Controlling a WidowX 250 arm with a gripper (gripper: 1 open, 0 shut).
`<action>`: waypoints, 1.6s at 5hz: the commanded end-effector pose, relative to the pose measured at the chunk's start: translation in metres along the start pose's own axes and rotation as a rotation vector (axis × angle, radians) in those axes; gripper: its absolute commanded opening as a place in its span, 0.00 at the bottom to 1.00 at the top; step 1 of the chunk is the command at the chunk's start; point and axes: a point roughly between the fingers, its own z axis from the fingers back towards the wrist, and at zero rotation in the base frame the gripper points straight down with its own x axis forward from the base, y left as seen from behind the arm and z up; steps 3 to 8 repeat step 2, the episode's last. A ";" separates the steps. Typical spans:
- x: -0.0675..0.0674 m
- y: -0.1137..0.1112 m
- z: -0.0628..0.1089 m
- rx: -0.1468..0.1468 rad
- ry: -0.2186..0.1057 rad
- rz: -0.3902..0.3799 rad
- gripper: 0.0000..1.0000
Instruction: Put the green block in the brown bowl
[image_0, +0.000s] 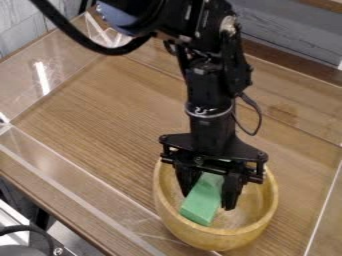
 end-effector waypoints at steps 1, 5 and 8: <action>0.008 -0.006 0.017 -0.032 -0.065 -0.010 0.00; 0.008 -0.007 0.018 -0.038 -0.068 -0.011 0.00; 0.008 -0.007 0.018 -0.038 -0.068 -0.011 0.00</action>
